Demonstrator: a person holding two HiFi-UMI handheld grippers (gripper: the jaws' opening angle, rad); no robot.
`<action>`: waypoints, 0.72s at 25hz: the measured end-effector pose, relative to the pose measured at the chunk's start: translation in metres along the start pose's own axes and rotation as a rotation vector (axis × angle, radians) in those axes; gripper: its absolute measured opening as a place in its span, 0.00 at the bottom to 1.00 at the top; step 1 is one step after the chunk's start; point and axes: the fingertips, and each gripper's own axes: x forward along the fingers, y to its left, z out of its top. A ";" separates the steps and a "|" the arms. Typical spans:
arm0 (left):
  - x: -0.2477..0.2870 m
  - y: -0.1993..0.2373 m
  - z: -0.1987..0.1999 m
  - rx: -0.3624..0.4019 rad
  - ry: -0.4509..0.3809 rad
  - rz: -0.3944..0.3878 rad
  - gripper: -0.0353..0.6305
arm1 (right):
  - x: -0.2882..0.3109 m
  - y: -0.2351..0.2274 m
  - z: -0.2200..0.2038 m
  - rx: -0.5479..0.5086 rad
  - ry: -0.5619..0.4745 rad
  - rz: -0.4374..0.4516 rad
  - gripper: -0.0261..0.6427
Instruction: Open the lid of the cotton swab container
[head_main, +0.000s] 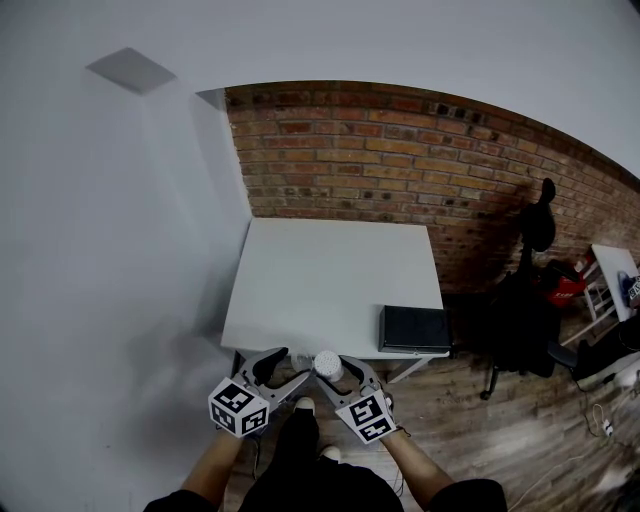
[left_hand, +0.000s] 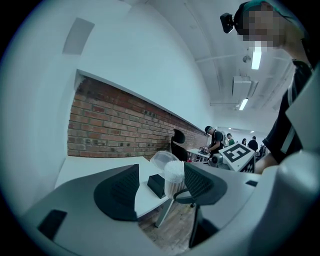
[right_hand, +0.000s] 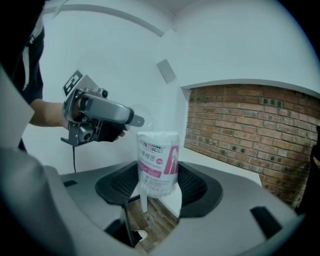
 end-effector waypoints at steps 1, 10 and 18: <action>0.000 0.000 -0.001 0.000 0.003 0.002 0.48 | -0.001 -0.001 0.000 0.010 -0.004 0.000 0.42; -0.002 -0.001 -0.011 -0.013 0.004 0.010 0.48 | -0.007 -0.018 -0.008 0.071 0.002 -0.049 0.42; -0.007 -0.001 -0.026 -0.018 0.018 0.027 0.48 | -0.018 -0.028 -0.004 0.120 -0.017 -0.096 0.42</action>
